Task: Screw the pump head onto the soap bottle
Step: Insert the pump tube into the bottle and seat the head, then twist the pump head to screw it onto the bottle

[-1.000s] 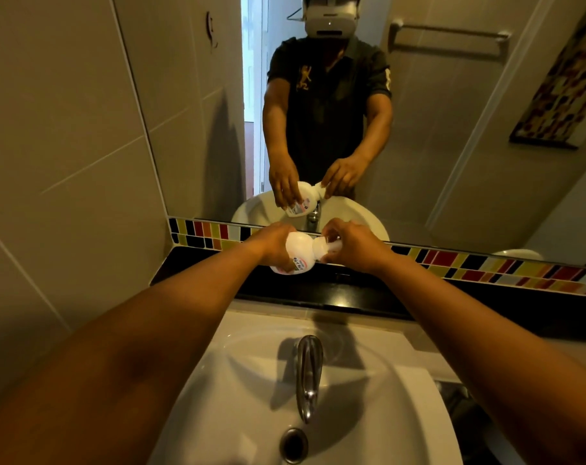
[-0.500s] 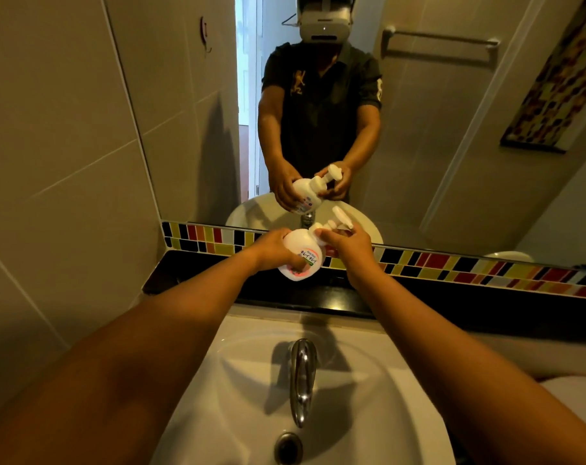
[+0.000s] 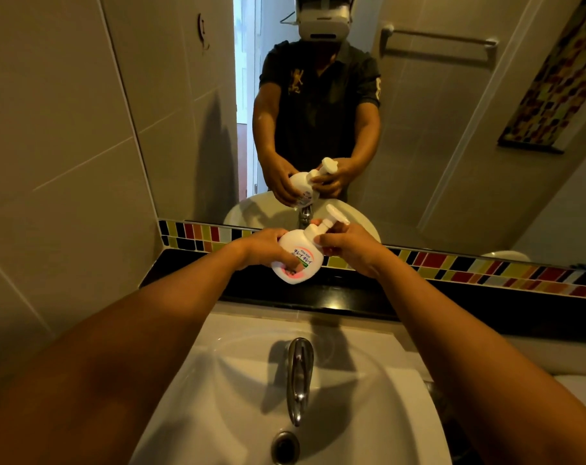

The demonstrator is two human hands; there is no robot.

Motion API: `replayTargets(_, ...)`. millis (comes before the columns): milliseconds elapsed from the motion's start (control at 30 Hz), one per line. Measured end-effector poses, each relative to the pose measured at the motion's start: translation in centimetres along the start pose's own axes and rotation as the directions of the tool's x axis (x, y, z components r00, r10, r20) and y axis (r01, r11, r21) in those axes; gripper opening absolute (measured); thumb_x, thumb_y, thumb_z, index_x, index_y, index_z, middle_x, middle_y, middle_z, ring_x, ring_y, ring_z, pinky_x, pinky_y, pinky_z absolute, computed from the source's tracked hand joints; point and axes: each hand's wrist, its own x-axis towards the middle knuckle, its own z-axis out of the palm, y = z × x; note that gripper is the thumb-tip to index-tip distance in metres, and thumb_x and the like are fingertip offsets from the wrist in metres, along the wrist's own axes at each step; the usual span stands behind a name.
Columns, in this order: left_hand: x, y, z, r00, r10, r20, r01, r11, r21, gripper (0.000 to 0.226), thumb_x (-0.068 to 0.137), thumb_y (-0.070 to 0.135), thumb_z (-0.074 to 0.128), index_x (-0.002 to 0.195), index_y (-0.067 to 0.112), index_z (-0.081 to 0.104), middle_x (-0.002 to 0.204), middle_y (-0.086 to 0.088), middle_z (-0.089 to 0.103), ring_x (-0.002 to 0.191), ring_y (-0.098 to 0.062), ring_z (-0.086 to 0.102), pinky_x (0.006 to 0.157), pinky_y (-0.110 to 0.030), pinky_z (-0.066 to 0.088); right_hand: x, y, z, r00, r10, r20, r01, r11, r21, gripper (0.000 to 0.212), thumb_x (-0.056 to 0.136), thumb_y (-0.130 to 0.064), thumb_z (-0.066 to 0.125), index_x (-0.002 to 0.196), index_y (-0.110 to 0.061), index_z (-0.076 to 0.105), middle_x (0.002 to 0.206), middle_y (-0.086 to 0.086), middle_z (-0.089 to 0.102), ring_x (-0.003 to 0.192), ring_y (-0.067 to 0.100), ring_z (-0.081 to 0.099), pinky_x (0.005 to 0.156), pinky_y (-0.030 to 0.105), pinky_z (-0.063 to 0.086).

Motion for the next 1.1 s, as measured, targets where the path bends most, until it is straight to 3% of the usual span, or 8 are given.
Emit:
replayTargets(200, 0.2, -0.3, 0.6, 1.000, 0.015, -0.007, -0.015, 1.000, -0.027, 0.052, 0.068, 0.025, 0.083, 0.114, 0.022, 0.059, 0.109, -0.001, 0.069, 0.100, -0.019, 0.066, 0.081, -0.033, 0.058, -0.2, 0.8, 0.9, 0.978, -0.082, -0.193, 0.043, 0.978, -0.202, 0.025, 0.081, -0.036, 0.077, 0.090, -0.015, 0.067, 0.071, -0.003, 0.073, 0.059, 0.009, 0.068, 0.047, 0.018, 0.050)
replayTargets(267, 0.2, 0.0, 0.8, 1.000, 0.019, -0.009, -0.019, 0.999, -0.035, 0.054, 0.068, 0.025, 0.083, 0.116, 0.022, 0.058, 0.111, -0.002, 0.069, 0.101, -0.020, 0.066, 0.083, -0.035, 0.058, 0.0, 0.9, 1.2, 0.958, -0.116, -0.264, 0.041, 0.961, -0.274, 0.034, 0.080, -0.048, 0.073, 0.089, -0.017, 0.065, 0.069, -0.002, 0.068, 0.055, 0.009, 0.063, 0.043, 0.017, 0.046)
replayTargets(367, 0.3, 0.3, 0.7, 1.000, 0.020, -0.003, -0.020, 0.999, -0.040, 0.053, 0.070, 0.025, 0.083, 0.116, 0.022, 0.058, 0.109, 0.000, 0.069, 0.100, -0.019, 0.066, 0.081, -0.033, 0.058, -0.1, 0.7, 1.2, 0.982, -0.088, -0.169, 0.044, 0.969, -0.245, 0.049, 0.084, -0.060, 0.063, 0.108, -0.018, 0.060, 0.081, 0.000, 0.068, 0.057, 0.006, 0.065, 0.044, 0.016, 0.047)
replayTargets(533, 0.2, 0.6, 0.0, 1.000, 0.019, -0.013, -0.019, 1.000, -0.015, 0.053, 0.070, 0.025, 0.082, 0.117, 0.019, 0.059, 0.110, -0.002, 0.069, 0.101, -0.020, 0.067, 0.082, -0.033, 0.057, 0.1, 0.6, -0.1, 0.999, -0.030, -0.032, 0.028, 0.997, -0.075, 0.043, 0.089, -0.027, 0.064, 0.129, -0.017, 0.053, 0.111, 0.010, 0.066, 0.092, 0.026, 0.067, 0.059, 0.026, 0.056)
replayTargets(633, 0.3, 0.7, 0.0, 1.000, 0.012, -0.017, -0.012, 1.000, 0.009, 0.055, 0.069, 0.025, 0.083, 0.118, 0.018, 0.059, 0.112, -0.005, 0.069, 0.102, -0.022, 0.067, 0.087, -0.038, 0.057, 0.2, 0.8, -0.3, 0.997, -0.033, -0.067, 0.026, 0.995, -0.101, 0.033, 0.085, -0.028, 0.072, 0.113, -0.012, 0.063, 0.097, 0.009, 0.074, 0.084, 0.025, 0.073, 0.060, 0.026, 0.057)
replayTargets(767, 0.4, 0.9, 0.2, 1.000, 0.012, -0.014, -0.011, 1.000, 0.027, 0.059, 0.068, 0.028, 0.083, 0.120, 0.018, 0.057, 0.113, -0.005, 0.069, 0.103, -0.022, 0.067, 0.089, -0.041, 0.057, 0.4, 1.0, -0.2, 0.997, -0.020, -0.070, 0.012, 0.993, -0.115, 0.049, 0.080, -0.044, 0.076, 0.114, -0.012, 0.061, 0.089, 0.009, 0.074, 0.077, 0.023, 0.070, 0.061, 0.029, 0.056)
replayTargets(900, 0.4, 0.7, -0.1, 1.000, 0.004, -0.023, -0.003, 1.000, 0.022, 0.057, 0.068, 0.027, 0.084, 0.119, 0.019, 0.058, 0.113, -0.004, 0.069, 0.103, -0.022, 0.066, 0.088, -0.039, 0.057, 0.4, 1.0, -0.5, 0.998, 0.060, 0.010, -0.060, 0.998, 0.017, 0.063, 0.075, -0.024, 0.079, 0.132, -0.022, 0.051, 0.112, 0.016, 0.068, 0.090, 0.026, 0.071, 0.065, 0.031, 0.058)
replayTargets(1100, 0.3, 0.8, -0.1, 1.000, -0.009, -0.030, 0.010, 0.999, 0.034, 0.061, 0.066, 0.030, 0.085, 0.120, 0.019, 0.057, 0.114, -0.005, 0.069, 0.103, -0.023, 0.066, 0.090, -0.042, 0.057, 0.6, 0.9, -0.5, 0.996, 0.075, -0.040, -0.075, 0.997, 0.007, 0.042, 0.081, -0.023, 0.078, 0.117, -0.010, 0.060, 0.100, 0.013, 0.073, 0.080, 0.021, 0.073, 0.064, 0.031, 0.057)
